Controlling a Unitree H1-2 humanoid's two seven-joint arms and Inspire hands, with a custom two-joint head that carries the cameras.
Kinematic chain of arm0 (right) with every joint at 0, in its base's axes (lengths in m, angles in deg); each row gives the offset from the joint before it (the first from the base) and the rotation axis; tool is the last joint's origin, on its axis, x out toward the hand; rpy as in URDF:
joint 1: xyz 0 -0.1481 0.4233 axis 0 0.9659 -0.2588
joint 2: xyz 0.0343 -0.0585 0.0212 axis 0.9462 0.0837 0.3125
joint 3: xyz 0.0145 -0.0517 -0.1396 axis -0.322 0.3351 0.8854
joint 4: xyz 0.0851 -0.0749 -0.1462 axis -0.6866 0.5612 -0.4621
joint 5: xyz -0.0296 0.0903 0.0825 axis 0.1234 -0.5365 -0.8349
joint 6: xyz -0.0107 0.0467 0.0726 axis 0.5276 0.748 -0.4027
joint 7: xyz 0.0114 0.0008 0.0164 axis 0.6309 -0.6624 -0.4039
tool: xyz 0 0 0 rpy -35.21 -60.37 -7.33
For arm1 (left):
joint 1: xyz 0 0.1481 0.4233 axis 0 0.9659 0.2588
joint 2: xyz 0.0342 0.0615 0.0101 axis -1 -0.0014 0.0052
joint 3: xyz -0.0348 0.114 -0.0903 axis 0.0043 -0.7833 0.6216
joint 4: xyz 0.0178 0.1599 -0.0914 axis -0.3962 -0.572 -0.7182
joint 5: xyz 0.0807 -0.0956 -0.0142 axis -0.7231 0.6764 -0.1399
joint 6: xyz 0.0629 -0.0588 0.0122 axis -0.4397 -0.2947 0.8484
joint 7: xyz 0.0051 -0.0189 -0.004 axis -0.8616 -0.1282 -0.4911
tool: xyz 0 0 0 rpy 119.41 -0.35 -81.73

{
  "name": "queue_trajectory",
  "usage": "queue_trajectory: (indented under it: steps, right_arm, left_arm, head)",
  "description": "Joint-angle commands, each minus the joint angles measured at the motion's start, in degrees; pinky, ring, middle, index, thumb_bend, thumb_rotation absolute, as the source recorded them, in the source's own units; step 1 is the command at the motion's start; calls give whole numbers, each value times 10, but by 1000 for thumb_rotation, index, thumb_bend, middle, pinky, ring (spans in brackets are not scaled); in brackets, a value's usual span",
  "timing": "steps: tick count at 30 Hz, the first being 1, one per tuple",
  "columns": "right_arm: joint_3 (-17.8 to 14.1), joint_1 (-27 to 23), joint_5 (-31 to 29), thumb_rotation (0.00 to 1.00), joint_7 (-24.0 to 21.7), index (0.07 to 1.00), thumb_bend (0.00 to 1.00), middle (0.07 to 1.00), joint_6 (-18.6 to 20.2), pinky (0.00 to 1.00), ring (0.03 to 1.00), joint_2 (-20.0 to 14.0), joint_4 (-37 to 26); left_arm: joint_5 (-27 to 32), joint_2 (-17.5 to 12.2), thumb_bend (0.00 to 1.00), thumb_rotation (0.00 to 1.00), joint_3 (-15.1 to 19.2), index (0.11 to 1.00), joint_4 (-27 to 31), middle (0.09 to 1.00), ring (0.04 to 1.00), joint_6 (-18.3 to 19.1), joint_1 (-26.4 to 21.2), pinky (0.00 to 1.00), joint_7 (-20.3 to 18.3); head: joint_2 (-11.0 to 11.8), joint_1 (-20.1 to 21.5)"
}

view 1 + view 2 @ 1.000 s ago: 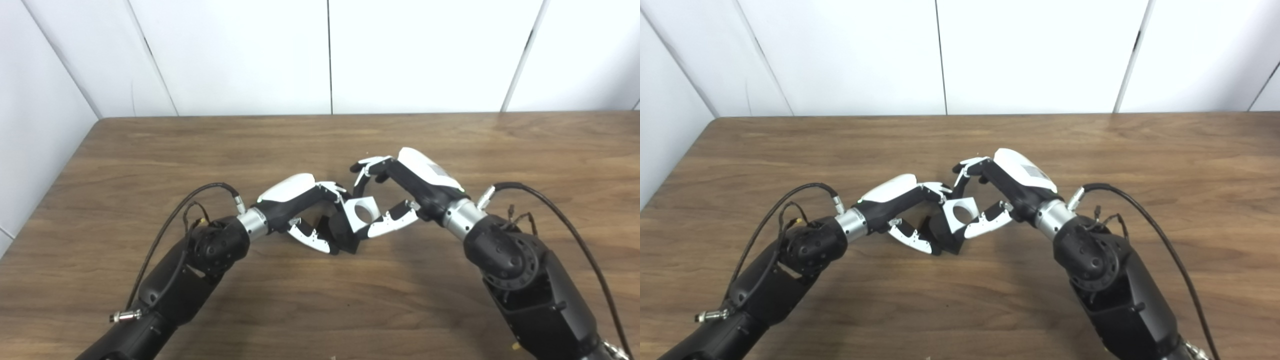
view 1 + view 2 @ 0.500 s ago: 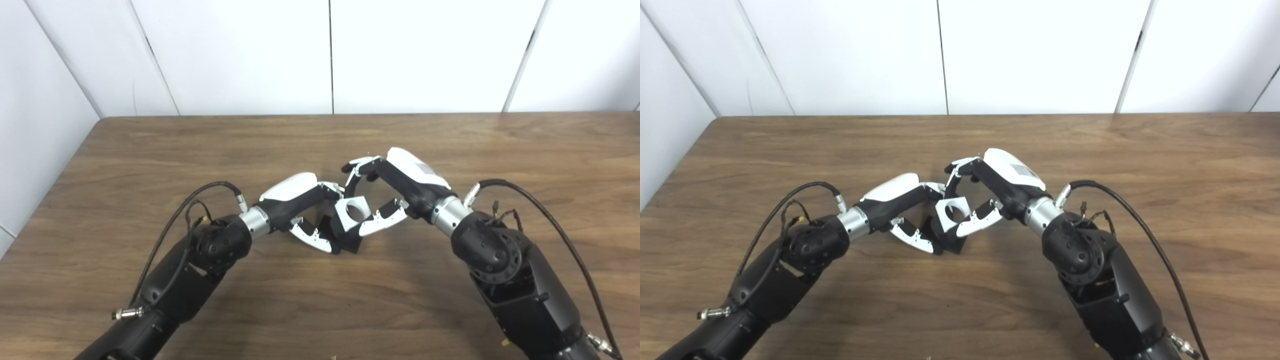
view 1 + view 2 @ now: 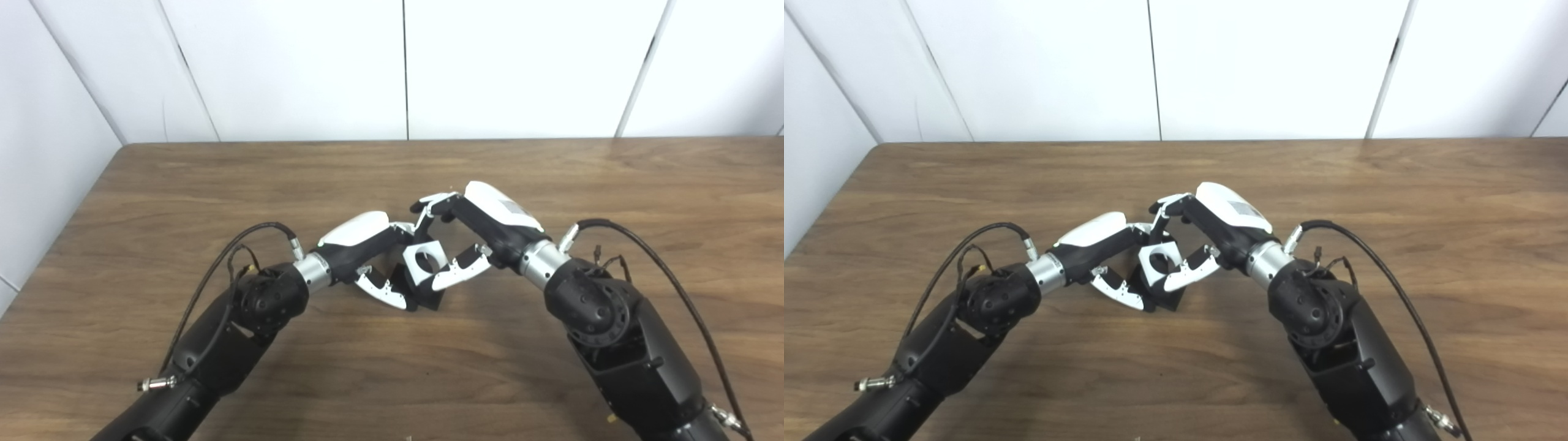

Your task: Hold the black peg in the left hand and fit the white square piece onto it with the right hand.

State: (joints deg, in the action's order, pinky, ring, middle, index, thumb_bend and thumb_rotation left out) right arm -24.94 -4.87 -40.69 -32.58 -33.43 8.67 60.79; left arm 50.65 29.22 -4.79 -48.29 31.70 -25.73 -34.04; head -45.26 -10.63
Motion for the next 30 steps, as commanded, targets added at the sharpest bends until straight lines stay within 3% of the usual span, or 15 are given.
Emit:
queue_trajectory:
  steps: [1,16,30]
  right_arm:
    - [0,-25,-1,134,13,481,521,823,-22,751,848,8,-5]
    - [16,-23,2,135,13,481,522,817,-25,754,842,21,6]
    - [23,-14,-2,134,5,482,520,822,-28,746,851,6,3]
  left_arm:
    - [-27,5,522,74,-44,490,-36,847,906,49,44,867,-62]
    - [-27,5,522,75,-45,490,-31,851,914,56,43,878,-65]
    - [-21,-4,522,71,-43,491,-19,846,909,56,48,878,-66]
  head:
    - [-3,-1]
    - [-9,-5]
    - [-14,1]
